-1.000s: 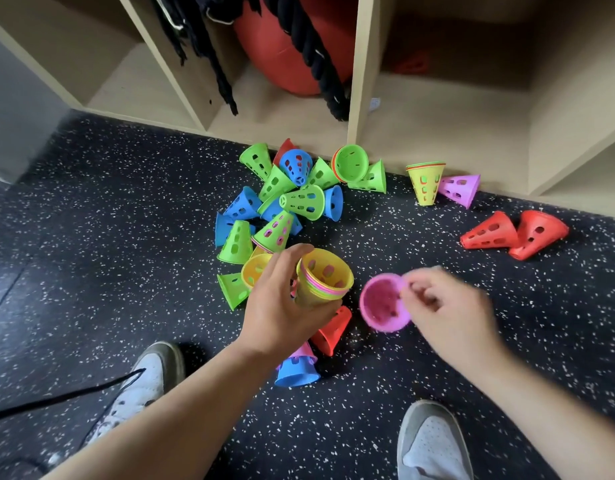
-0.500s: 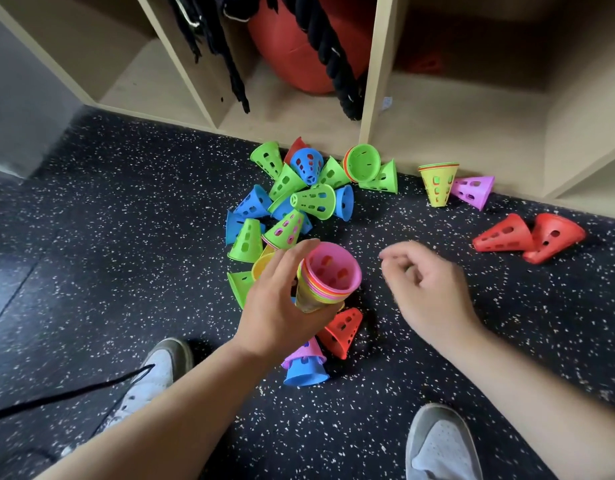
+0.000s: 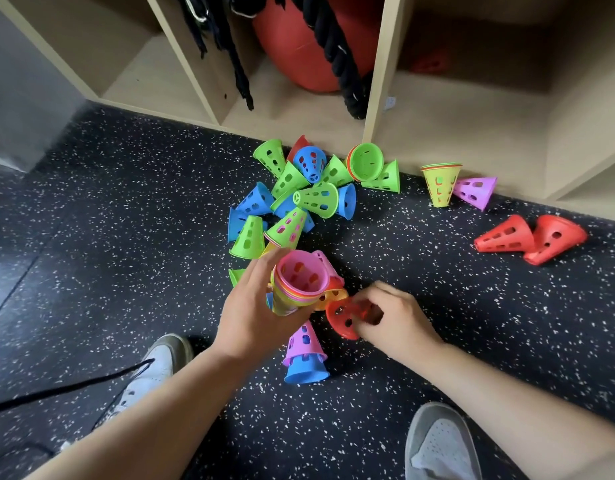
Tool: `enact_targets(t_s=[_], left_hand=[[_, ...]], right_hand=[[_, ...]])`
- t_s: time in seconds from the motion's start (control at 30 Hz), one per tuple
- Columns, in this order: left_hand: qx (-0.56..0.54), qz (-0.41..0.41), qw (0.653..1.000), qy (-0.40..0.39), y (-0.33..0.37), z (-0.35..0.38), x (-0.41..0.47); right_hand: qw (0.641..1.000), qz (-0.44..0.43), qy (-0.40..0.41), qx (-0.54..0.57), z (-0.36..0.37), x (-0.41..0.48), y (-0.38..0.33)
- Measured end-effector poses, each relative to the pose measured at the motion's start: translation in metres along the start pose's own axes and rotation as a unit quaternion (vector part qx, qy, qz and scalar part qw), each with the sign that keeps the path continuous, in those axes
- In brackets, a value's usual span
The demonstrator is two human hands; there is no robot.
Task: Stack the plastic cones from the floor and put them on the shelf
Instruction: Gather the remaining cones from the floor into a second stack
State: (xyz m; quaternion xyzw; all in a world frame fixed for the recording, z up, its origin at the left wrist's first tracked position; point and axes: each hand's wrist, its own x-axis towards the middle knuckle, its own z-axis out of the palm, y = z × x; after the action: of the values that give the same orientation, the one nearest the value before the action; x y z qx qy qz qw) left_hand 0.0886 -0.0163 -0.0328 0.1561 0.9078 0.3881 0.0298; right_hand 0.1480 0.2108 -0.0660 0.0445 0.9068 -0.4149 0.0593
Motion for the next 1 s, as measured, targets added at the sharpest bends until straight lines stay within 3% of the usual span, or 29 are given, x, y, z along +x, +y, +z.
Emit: enact_targets(t_s=[0.13,0.23,0.33,0.53,0.63,0.77,0.93,1.0], left_hand=[[0.003,-0.007,1.000,-0.016,-0.002,0.002,-0.005],[0.001,-0.011,1.000,-0.026,0.000,0.008,-0.008],[-0.011,-0.015,0.999,-0.040,0.003,0.014,-0.008],[-0.064,-0.032,0.997,-0.029,0.015,0.019,-0.005],[-0.063,-0.012,0.998,-0.005,0.015,0.016,-0.004],[-0.048,-0.034,0.998,0.019,0.007,0.006,-0.005],[-0.027,-0.062,0.997,0.035,0.001,-0.006,-0.007],[-0.023,-0.059,0.997,0.035,-0.002,-0.010,-0.008]], right_hand=[[0.994,0.012,0.105,-0.004,-0.016,0.004,-0.004],[0.974,0.095,0.150,0.143,-0.044,0.007,-0.026],[0.941,0.124,0.152,0.276,-0.067,0.005,-0.051],[0.936,0.088,0.072,0.333,-0.065,0.008,-0.078],[0.947,0.086,0.034,0.308,-0.058,0.016,-0.069],[0.981,0.087,0.057,0.166,-0.036,0.036,-0.028],[0.997,0.020,-0.064,0.024,0.000,0.066,0.009],[0.997,0.012,-0.070,0.006,0.007,0.073,0.014]])
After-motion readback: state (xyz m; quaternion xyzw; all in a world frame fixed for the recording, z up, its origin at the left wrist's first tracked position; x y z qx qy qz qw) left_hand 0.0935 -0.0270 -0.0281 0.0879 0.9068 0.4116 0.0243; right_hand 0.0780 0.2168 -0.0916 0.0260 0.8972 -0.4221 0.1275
